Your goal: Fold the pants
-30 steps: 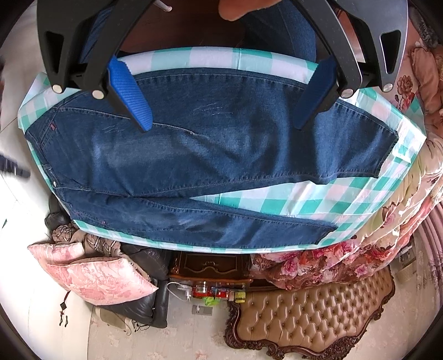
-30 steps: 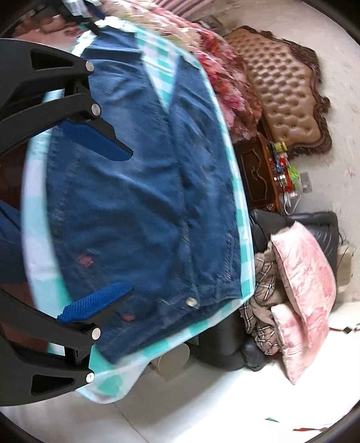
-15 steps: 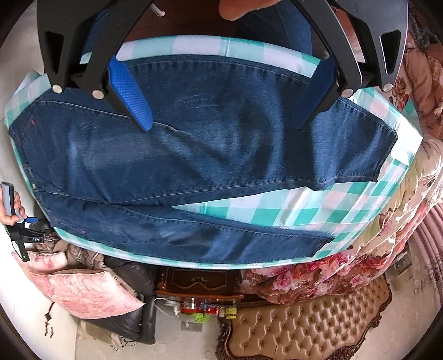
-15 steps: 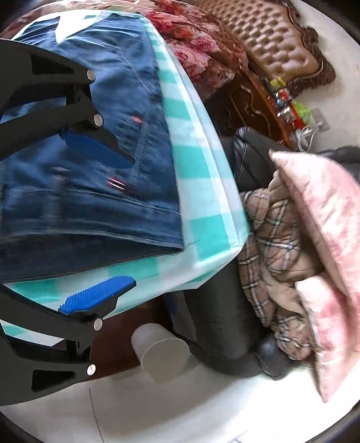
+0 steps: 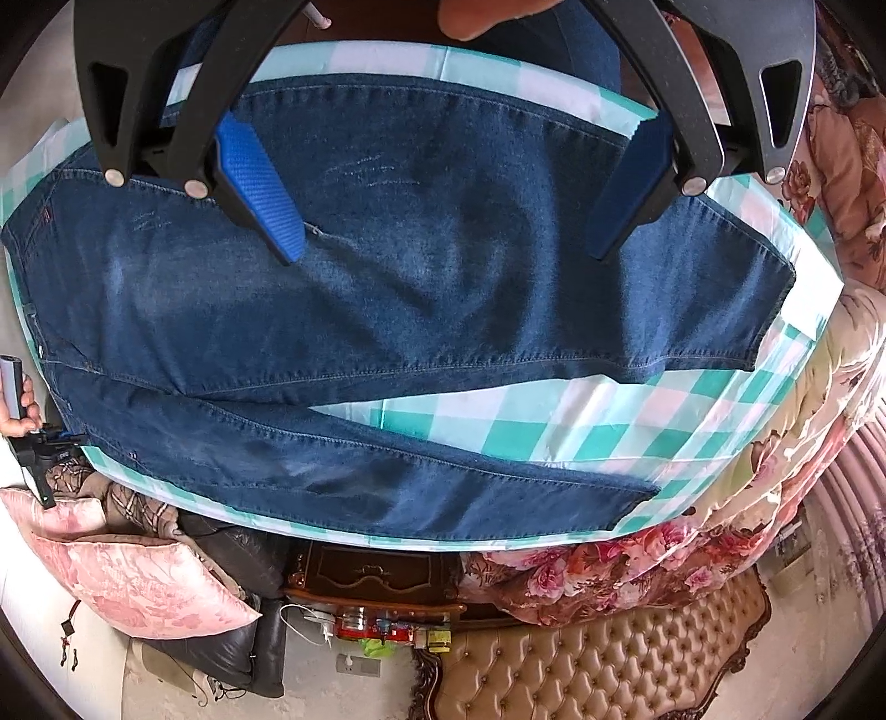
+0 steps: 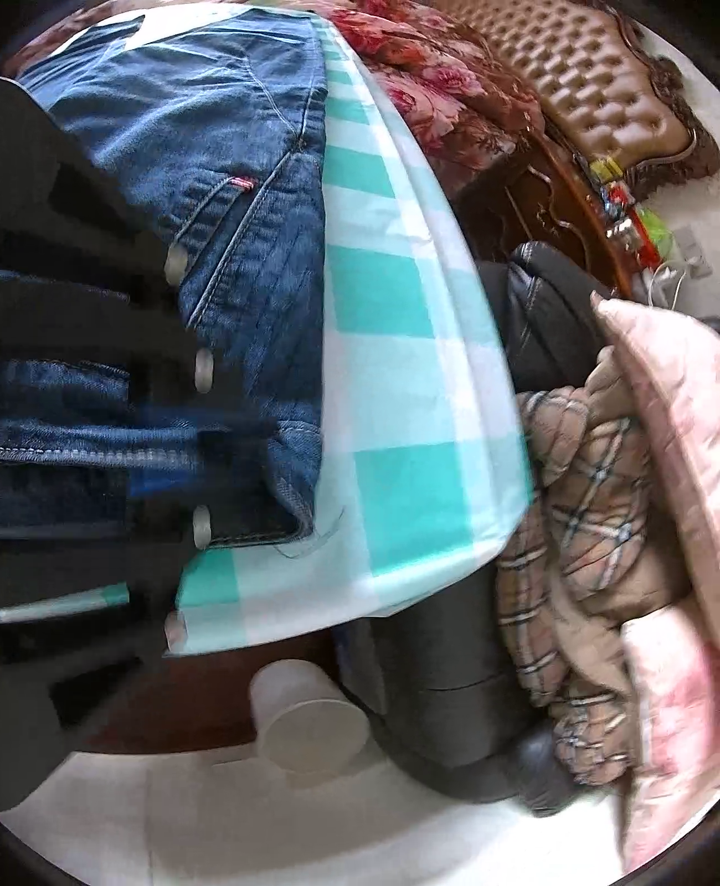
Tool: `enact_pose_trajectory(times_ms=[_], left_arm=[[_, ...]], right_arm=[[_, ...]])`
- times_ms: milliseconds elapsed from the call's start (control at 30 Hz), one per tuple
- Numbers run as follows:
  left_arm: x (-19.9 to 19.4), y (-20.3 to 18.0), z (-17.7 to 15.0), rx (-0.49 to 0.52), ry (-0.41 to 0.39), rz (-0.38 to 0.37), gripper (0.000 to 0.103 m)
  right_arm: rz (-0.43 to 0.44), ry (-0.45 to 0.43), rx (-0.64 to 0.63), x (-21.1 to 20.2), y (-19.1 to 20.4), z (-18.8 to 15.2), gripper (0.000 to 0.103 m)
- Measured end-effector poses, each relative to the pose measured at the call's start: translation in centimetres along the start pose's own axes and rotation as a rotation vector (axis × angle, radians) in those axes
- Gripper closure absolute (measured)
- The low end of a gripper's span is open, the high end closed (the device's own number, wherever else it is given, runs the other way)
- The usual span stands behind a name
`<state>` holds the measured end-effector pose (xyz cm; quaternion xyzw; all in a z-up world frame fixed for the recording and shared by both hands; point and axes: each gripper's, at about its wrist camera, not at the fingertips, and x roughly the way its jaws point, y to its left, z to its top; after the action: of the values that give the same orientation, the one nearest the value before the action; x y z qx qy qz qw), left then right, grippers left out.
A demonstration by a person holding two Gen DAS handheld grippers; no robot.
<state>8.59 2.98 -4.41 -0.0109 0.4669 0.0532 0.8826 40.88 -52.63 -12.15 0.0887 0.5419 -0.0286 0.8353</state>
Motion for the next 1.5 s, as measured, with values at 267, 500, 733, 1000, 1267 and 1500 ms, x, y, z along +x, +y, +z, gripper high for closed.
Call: enact_pose_trajectory(times_ms=[267,500,733,1000,1267,1500], left_arm=[[-1.1,1.5,0.9,-0.037,-0.037,0.004,0.002],[-2.5,3.3,1.4,-0.079,-0.080,-0.028,0.002],[-0.6,5.7,3.7,-0.170,-0.071,-0.232,0.002],[11.0,9.5,13.4,-0.360,0.054,-0.492,0.042],[24.0,14.7,21.8,-0.640,0.161,-0.477,0.058],[31.6,17.0,25.2,-0.798,0.228,-0.459,0.059]], right_arm=[[0.142,-0.256,-0.082,-11.3,2.9,-3.4,0.094],[0.371,-0.413,-0.148,-22.5,5.5,-15.1,0.094],[0.516,-0.243,0.001,-20.7,3.8,-28.1,0.094],[0.526,-0.213,0.103,-18.8,2.8,-29.7,0.094],[0.480,-0.236,0.092,-19.2,2.7,-28.0,0.094],[0.437,-0.216,0.094,-18.5,2.5,-26.6,0.094]])
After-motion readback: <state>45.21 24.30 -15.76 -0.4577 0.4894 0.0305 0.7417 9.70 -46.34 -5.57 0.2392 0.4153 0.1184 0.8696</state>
